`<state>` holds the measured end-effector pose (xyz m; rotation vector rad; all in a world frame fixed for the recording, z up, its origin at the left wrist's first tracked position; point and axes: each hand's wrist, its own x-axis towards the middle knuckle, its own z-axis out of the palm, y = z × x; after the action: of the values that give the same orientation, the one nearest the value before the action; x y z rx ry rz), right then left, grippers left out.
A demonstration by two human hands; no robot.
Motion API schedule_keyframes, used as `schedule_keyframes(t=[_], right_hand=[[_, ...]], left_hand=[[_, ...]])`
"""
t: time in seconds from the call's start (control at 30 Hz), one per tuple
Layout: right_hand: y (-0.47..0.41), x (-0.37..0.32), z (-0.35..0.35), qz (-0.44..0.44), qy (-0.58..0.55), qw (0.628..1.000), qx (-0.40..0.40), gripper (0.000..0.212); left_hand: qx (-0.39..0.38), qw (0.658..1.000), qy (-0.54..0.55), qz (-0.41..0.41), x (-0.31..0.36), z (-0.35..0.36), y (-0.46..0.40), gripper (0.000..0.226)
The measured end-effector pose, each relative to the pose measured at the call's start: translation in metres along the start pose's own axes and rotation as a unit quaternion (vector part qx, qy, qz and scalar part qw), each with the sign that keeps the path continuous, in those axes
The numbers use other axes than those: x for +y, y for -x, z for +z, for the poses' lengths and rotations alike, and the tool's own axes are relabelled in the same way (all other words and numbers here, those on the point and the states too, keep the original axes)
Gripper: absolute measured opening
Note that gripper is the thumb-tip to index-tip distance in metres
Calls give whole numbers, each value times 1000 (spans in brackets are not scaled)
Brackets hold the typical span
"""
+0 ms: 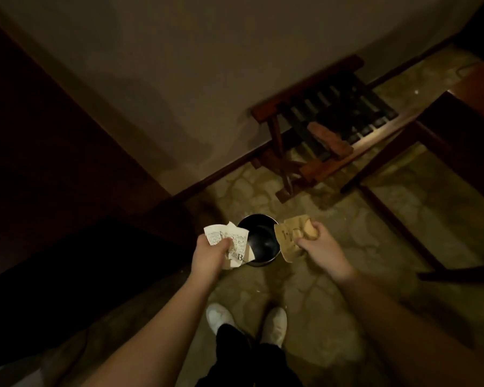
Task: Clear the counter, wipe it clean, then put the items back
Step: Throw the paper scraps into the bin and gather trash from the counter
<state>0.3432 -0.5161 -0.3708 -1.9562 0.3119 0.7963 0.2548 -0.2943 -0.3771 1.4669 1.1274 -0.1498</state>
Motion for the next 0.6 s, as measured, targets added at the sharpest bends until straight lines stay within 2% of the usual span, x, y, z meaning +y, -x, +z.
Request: schedule_keyframes(t=[0.2, 0.33, 0.47, 0.6], right_hand=[[-86, 62, 32, 51, 20, 998, -19, 51], [-143, 96, 57, 23, 76, 997, -9, 42], [-196, 127, 90, -10, 146, 989, 1, 49], [-239, 155, 121, -34, 208, 977, -30, 57]], left_hand=[[-8, 997, -57, -45, -59, 57, -88, 34], [-18, 994, -75, -73, -97, 90, -149, 42], [-32, 991, -96, -88, -134, 114, -210, 50], [-37, 987, -115, -101, -166, 130, -259, 44]])
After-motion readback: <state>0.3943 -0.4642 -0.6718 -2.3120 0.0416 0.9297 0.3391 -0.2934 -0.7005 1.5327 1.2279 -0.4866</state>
